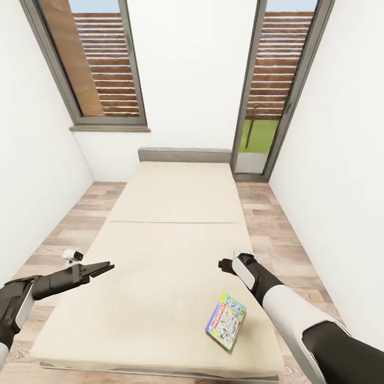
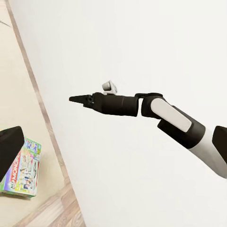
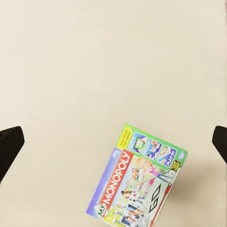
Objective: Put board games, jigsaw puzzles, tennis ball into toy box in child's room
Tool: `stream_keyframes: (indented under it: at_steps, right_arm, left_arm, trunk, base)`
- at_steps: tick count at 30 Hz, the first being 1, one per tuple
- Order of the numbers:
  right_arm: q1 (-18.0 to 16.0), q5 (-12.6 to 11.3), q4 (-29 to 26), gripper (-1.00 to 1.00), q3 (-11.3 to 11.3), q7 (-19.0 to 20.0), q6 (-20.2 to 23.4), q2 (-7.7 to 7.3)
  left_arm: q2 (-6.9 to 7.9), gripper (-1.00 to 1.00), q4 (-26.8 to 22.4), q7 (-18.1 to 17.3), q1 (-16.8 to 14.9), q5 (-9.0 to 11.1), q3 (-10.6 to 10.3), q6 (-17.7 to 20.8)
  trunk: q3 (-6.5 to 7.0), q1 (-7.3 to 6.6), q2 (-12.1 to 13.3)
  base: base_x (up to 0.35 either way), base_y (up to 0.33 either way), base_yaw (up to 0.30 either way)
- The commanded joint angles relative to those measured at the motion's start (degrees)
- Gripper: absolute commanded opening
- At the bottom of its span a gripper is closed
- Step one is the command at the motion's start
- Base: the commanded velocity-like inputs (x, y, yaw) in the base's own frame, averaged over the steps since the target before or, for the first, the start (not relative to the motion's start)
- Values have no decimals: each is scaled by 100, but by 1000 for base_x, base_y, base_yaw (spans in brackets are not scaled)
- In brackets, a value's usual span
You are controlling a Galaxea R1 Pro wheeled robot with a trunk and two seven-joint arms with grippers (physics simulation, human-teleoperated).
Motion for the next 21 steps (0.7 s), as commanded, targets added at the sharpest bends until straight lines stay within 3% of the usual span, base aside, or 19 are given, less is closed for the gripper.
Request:
stream_keyframes:
  at_steps: [1,21]
  right_arm:
    - [-6,-60,-10,100,46,-53,15,-5]
    - [0,-61,-4,100,73,-47,15,-19]
  left_arm:
    - [2,100,-1,-22,-4,-2,-1,60]
    - [3,100,-1,-22,-4,-2,-2,58]
  trunk:
    - [-20,4,-11]
    - [-209,4,-11]
  base:
    - [111,14,0]
    - [121,2,0]
